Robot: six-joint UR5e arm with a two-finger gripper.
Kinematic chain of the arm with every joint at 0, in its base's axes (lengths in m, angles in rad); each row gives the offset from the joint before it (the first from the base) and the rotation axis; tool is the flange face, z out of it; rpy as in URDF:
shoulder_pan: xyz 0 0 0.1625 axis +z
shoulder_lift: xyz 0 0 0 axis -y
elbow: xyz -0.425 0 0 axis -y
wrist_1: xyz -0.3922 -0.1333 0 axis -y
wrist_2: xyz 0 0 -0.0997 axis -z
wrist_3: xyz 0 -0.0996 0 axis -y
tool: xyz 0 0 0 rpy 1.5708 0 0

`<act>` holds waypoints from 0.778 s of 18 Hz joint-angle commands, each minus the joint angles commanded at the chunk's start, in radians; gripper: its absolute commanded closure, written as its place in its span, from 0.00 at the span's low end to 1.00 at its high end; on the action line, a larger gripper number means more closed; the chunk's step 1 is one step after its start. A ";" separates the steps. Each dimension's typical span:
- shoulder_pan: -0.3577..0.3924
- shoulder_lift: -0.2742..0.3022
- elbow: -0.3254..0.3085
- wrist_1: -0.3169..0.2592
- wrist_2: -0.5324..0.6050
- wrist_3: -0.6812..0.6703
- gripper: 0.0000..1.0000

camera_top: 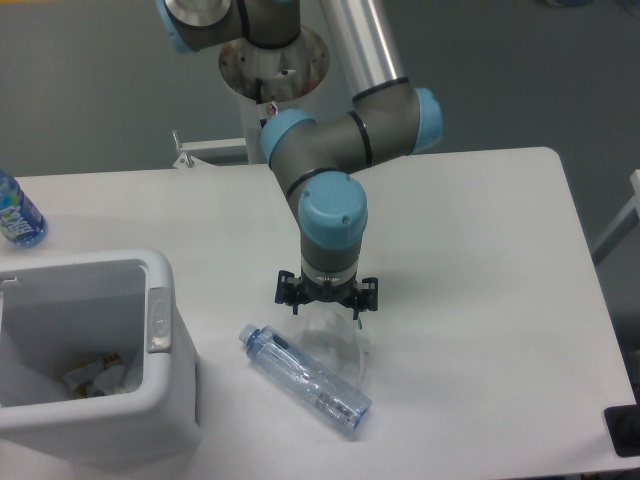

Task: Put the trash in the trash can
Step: 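Lower the gripper onto the crumpled clear plastic bag, then close the gripper on the plastic bag and lift it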

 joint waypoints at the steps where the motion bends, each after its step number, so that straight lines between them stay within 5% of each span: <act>1: 0.000 -0.003 0.000 0.000 0.006 -0.003 0.11; 4: 0.000 -0.003 0.005 0.000 0.011 -0.003 0.47; 6: 0.002 0.001 0.014 -0.002 0.028 -0.009 0.88; 9: 0.009 -0.003 0.026 0.005 0.037 -0.014 0.99; 14: 0.069 0.031 0.081 0.006 0.060 0.008 1.00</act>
